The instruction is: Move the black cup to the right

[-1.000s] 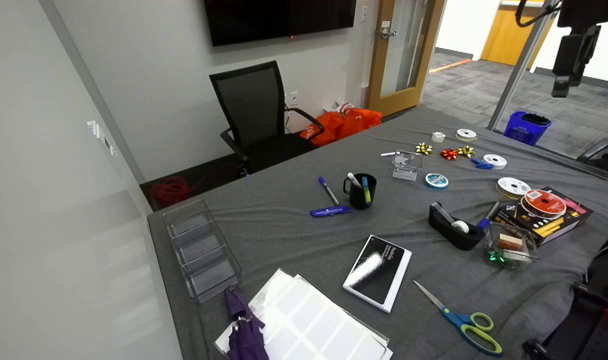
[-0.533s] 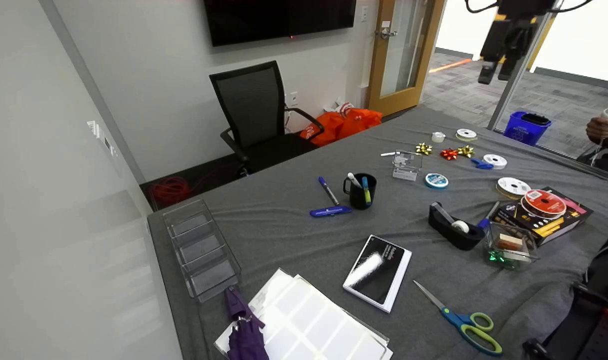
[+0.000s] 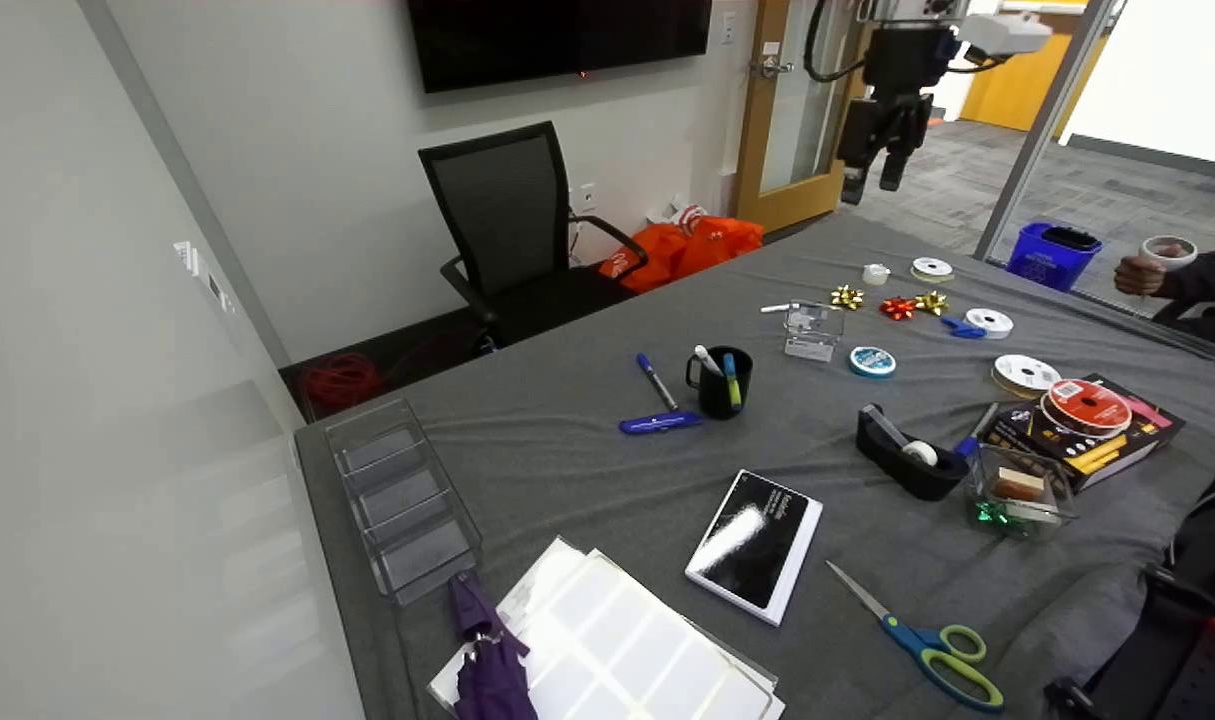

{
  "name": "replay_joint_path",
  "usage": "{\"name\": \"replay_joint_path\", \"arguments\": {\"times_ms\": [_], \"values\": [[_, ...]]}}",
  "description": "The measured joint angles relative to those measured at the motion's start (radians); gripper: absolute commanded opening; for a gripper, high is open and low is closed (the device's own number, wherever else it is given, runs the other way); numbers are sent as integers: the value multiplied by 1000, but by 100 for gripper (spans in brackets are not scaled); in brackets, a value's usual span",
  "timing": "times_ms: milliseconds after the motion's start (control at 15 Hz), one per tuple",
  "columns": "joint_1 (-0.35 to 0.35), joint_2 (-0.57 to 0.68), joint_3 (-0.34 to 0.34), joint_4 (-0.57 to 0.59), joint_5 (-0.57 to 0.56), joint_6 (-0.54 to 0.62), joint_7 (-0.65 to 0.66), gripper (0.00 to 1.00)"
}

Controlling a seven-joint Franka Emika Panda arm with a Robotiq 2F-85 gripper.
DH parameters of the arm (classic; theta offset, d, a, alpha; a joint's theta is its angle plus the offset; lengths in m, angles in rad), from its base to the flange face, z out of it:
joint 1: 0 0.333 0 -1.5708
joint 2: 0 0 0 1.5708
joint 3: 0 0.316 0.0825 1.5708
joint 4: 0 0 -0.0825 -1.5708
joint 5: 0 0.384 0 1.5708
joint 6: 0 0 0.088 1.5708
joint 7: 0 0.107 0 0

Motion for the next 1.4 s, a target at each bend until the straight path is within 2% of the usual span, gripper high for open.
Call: {"name": "replay_joint_path", "arguments": {"times_ms": [400, 667, 1133, 1400], "values": [[3, 199, 11, 217, -7, 9, 10, 100], [5, 313, 11, 337, -48, 16, 77, 100], [7, 334, 14, 365, -50, 27, 86, 100], [26, 397, 28, 376, -48, 139, 107, 100]]}}
